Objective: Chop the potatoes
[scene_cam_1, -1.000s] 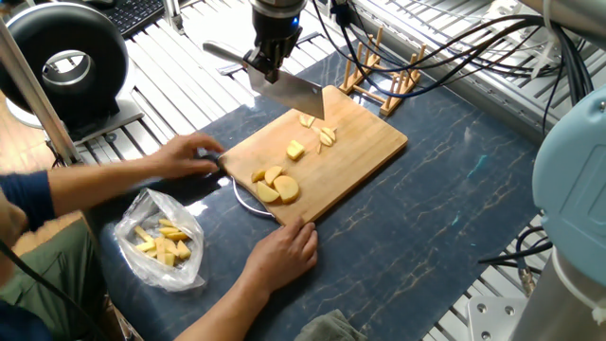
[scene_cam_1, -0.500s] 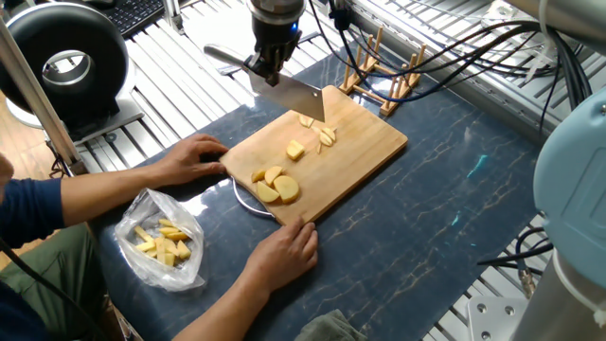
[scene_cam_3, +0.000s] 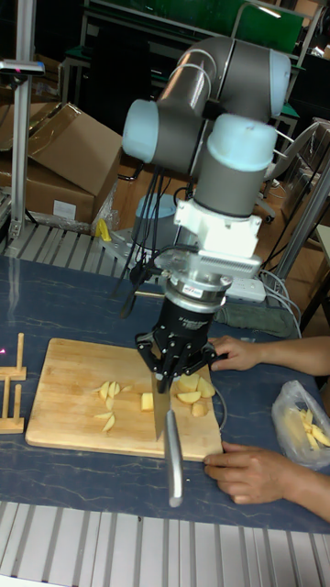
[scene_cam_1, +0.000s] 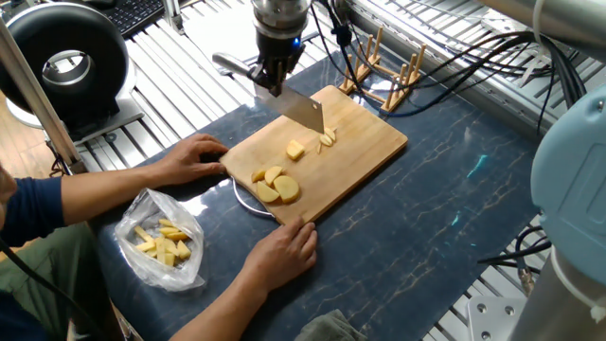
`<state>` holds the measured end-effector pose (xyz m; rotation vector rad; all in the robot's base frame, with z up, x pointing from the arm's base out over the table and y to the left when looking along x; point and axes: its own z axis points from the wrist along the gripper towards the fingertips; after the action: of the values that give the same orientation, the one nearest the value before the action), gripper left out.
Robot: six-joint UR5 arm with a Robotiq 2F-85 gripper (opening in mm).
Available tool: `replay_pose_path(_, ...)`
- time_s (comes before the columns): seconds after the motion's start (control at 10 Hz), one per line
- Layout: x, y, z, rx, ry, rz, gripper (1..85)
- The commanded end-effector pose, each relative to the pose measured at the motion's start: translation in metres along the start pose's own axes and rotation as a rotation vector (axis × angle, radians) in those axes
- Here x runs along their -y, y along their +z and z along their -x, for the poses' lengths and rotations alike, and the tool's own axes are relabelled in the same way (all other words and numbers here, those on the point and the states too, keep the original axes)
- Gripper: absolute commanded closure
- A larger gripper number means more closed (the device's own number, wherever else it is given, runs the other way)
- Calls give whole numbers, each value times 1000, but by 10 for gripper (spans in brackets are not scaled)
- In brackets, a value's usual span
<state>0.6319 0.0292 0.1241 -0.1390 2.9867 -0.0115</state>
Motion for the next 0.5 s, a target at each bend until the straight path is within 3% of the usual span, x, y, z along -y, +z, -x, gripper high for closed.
replay_pose_path(0.0, 8, 16, -6, 0, 102, 11, 847)
replay_pose_path(0.4, 9, 25, -4, 47, 123, 33, 847)
